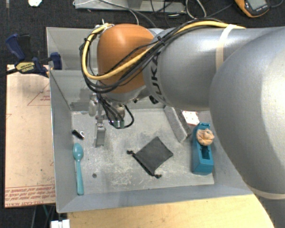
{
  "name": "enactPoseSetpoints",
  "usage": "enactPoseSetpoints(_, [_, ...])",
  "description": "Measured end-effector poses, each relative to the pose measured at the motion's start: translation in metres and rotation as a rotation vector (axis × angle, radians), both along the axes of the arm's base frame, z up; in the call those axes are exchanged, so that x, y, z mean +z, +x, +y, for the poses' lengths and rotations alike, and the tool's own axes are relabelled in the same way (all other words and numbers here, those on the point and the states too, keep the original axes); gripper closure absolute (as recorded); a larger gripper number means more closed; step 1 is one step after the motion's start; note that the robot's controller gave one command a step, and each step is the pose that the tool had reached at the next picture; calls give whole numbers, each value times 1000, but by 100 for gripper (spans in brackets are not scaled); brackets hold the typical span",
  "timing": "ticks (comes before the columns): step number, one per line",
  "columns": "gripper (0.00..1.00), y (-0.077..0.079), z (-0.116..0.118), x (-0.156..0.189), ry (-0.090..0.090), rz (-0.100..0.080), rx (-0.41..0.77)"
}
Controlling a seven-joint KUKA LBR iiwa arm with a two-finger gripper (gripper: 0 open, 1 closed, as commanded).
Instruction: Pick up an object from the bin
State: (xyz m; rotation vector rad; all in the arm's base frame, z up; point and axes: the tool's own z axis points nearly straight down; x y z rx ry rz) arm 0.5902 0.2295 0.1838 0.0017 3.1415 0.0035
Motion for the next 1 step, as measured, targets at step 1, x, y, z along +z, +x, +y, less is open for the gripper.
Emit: enactPoseSetpoints(1, [0,0,0,0,0,-1,0])
